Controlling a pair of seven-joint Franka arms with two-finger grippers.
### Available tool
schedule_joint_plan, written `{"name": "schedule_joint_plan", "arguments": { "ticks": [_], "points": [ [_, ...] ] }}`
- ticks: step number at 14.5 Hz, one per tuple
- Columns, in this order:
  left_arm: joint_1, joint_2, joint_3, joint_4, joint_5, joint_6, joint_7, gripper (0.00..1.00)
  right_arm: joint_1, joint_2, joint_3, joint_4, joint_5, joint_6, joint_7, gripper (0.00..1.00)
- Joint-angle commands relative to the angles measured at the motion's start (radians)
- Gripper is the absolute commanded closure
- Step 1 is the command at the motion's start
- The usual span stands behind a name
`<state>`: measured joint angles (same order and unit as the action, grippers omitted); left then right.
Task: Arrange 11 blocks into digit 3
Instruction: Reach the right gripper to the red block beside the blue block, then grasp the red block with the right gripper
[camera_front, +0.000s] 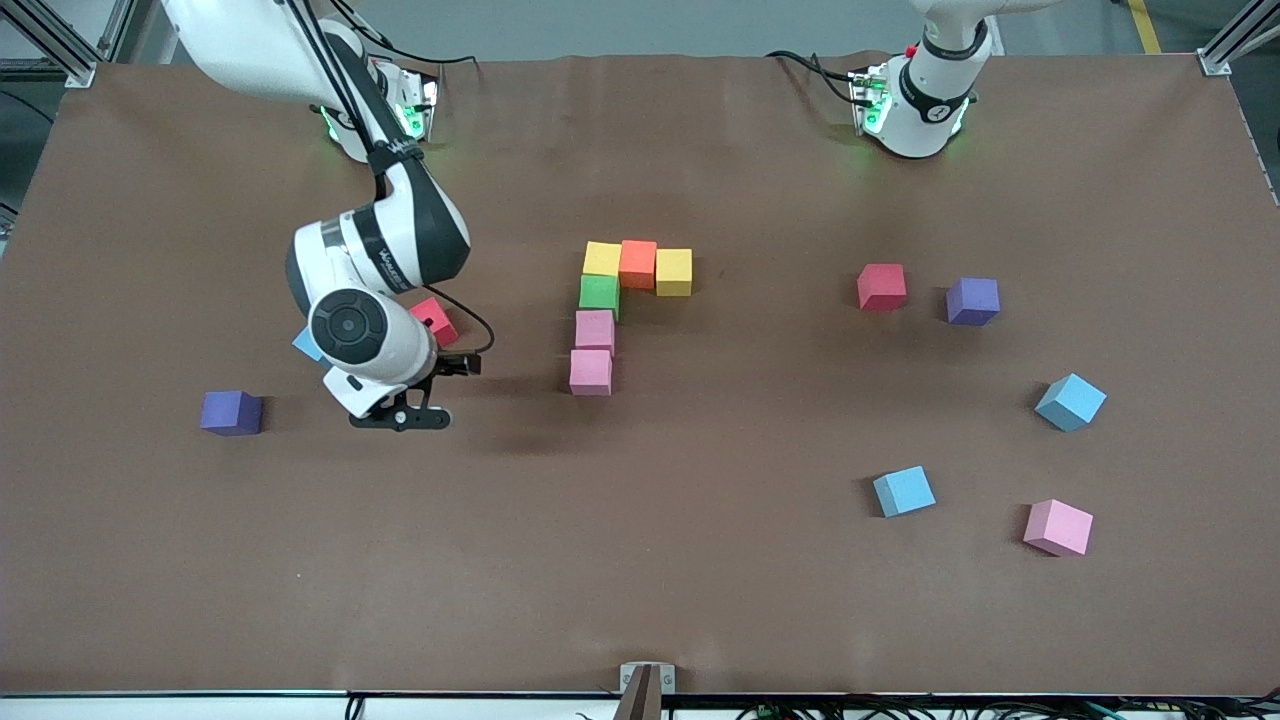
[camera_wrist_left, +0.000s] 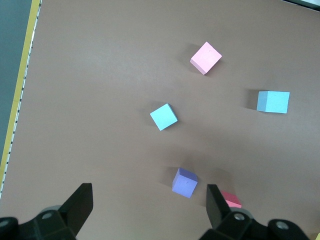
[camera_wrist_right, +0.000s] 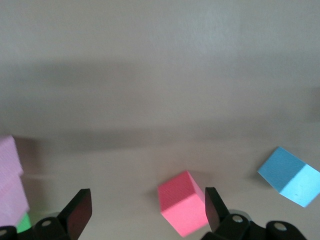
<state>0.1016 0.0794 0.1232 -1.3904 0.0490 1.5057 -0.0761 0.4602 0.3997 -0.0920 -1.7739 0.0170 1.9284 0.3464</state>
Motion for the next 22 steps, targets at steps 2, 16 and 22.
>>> {"name": "schedule_joint_plan", "arguments": {
  "ticks": [2,16,22],
  "points": [
    [0.000,-0.003,-0.004,0.004,0.017,-0.013,0.007,0.00,0.003,-0.157,0.021,-0.244,-0.022,0.119,-0.046,0.00],
    [0.001,0.000,-0.004,0.004,0.017,-0.013,0.010,0.00,0.025,-0.256,0.021,-0.550,-0.023,0.350,-0.415,0.00],
    [0.001,0.016,-0.004,0.004,0.015,-0.012,0.009,0.00,0.014,-0.254,0.020,-0.598,-0.031,0.426,-0.472,0.00]
  ]
}}
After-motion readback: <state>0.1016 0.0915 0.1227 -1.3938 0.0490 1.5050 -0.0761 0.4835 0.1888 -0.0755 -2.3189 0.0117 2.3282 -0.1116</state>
